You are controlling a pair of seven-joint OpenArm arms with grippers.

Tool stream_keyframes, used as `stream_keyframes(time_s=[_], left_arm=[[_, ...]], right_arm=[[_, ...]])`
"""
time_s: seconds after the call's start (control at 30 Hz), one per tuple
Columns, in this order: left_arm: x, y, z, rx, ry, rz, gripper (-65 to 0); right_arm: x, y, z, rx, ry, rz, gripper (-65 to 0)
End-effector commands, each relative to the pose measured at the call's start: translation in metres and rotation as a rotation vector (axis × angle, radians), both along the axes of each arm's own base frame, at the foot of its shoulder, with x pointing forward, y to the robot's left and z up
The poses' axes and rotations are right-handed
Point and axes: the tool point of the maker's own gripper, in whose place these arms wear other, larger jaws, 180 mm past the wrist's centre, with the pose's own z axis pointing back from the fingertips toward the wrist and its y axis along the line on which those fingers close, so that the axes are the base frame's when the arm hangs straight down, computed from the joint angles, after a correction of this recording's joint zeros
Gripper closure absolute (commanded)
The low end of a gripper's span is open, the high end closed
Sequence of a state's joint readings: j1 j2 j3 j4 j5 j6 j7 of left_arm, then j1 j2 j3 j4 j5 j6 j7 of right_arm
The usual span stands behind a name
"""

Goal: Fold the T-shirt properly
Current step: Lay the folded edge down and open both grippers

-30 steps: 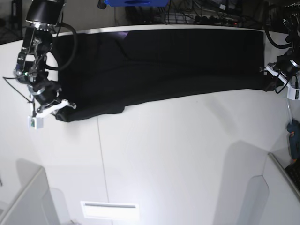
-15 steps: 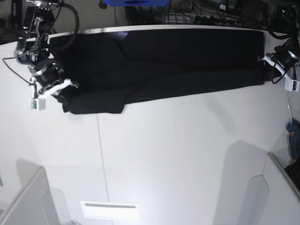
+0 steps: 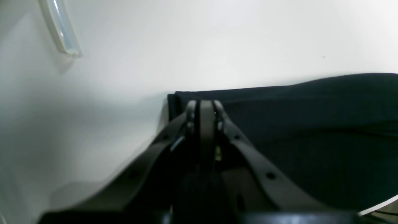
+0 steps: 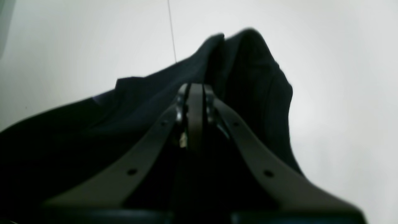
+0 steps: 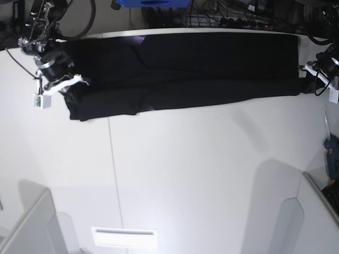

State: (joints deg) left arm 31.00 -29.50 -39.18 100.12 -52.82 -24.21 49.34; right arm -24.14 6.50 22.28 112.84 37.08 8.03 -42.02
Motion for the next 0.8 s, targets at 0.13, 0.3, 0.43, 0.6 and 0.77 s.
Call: stream_keyframes(time_s=[0.13,0.3,0.43,0.6,0.77], left_arm=[[0.001,-0.002,0.01,0.021,-0.024,-0.057,0.0],[-0.006,-0.006,0.006,0.021,-0.01,-0.098,0.0],[-0.009,-0.007,0.005,0.022,-0.003,-0.101,0.0],[-0.012,-0.007,0.002,0.019,0.007,-0.098,0.0],[-0.02,-0.006,-0.002,0.018,0.029,-0.096,0.0]], right_arm=[[-0.004,-0.006,0.014,0.053,-0.05,-0.023,0.0],[-0.015,-0.015,0.012,0.07,-0.034,-0.05,0.0],[-0.024,-0.015,0.007,0.07,-0.008,-0.054,0.0],[-0.034,-0.015,0.001,0.072,0.019,-0.057,0.0],[-0.045,-0.015,-0.003,0.069,0.044,-0.057,0.0]])
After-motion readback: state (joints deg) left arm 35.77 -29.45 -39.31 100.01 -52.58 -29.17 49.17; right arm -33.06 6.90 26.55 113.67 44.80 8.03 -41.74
